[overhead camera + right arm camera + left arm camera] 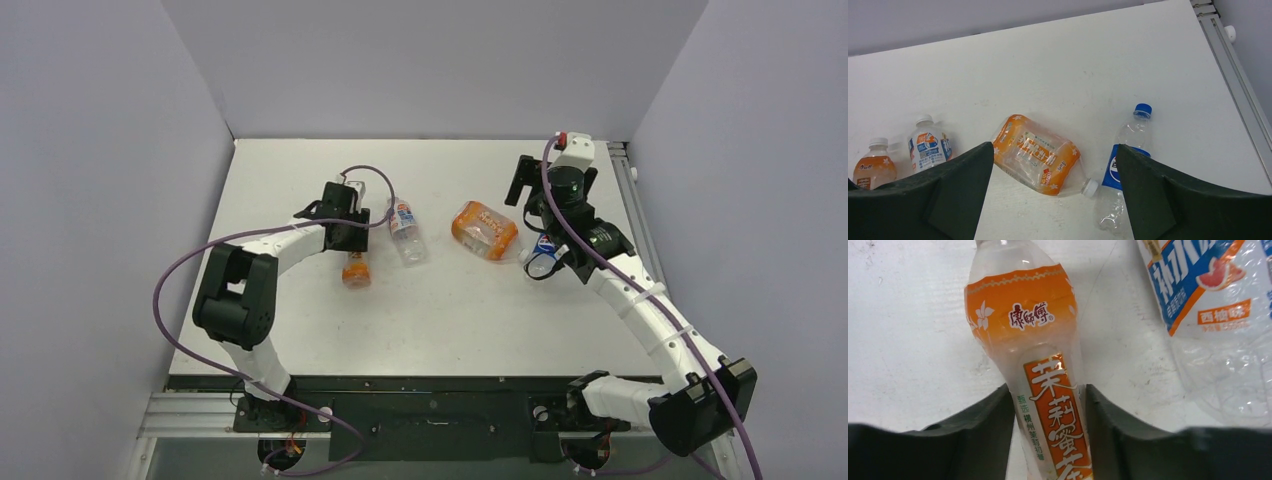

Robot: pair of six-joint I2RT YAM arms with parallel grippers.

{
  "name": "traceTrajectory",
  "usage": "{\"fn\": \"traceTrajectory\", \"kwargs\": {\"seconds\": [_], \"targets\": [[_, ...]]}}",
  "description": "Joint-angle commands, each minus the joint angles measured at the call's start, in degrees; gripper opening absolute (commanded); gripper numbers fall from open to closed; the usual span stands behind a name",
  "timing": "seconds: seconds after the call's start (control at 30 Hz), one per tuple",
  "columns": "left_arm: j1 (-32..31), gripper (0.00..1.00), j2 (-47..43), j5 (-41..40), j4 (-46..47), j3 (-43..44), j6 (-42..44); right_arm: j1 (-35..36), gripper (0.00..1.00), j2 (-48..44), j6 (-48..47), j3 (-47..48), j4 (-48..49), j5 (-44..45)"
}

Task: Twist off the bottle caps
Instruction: Pick up the plastic bottle at the center of the board.

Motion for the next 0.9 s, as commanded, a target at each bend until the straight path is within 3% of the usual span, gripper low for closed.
{"fn": "traceTrajectory", "kwargs": {"seconds": [0.0, 0.13, 0.33, 0.53, 0.67, 0.87], "targets": [[-1.35, 0.34, -1.63, -0.36, 7.01, -2.22, 2.43, 1.94, 0.87, -2.89, -2.14, 1.01, 4.05, 3.40], [-1.76, 0.15, -6.65, 1.80, 9.72, -4.06, 7.96, 2.77, 0.87, -3.69, -3.67, 0.95, 6.35, 0.49], [-1.74, 0.00, -17.25, 11.05, 8.23, -3.30, 17.54, 3.09, 0.87, 0.96, -2.88, 8.57, 1.09, -5.88], [-0.81, 0.00, -23.54, 21.10, -3.27, 0.81, 20.91, 5.77, 0.87, 5.72, -1.86, 16.38, -2.09, -14.77], [-0.45, 0.00, -31.40, 25.83, -7.95, 1.41, 24.84, 8.59, 0.87, 7.88, 1.12, 22.41, -3.81, -15.07], [-0.49, 0.00, -45.40, 29.88, 0.34, -4.61, 25.45, 16.60, 0.87, 9.02, 3.69, 28.28, -5.38, -11.30]]}}
